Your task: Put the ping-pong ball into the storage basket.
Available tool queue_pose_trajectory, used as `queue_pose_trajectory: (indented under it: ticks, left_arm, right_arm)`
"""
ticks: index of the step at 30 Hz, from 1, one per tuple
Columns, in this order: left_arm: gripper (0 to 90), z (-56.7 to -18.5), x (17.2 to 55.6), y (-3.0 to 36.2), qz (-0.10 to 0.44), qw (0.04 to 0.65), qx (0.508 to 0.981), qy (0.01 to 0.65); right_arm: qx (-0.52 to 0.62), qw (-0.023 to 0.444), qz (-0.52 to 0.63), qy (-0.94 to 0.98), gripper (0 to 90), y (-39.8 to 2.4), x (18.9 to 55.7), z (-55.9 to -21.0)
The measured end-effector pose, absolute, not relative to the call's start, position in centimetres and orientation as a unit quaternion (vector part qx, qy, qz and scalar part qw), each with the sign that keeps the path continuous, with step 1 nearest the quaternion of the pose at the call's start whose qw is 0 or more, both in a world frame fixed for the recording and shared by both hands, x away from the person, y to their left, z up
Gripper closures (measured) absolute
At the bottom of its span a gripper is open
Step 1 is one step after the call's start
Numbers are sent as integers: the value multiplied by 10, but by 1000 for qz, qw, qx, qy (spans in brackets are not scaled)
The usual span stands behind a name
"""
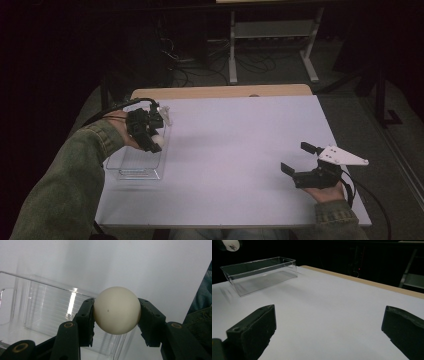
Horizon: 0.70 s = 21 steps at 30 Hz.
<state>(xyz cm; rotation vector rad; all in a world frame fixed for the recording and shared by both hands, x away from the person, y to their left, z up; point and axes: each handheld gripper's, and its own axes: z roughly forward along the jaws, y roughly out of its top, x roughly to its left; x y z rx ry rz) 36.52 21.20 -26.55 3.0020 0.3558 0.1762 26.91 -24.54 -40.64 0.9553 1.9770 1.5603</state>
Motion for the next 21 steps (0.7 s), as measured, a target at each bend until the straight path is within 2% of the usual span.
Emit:
queue_pose_trajectory:
  ticks: [21]
  left_arm:
    - [514,-275,370,232,51,46,988,140]
  right_arm:
    - [345,222,563,717,0,-245,269,-407]
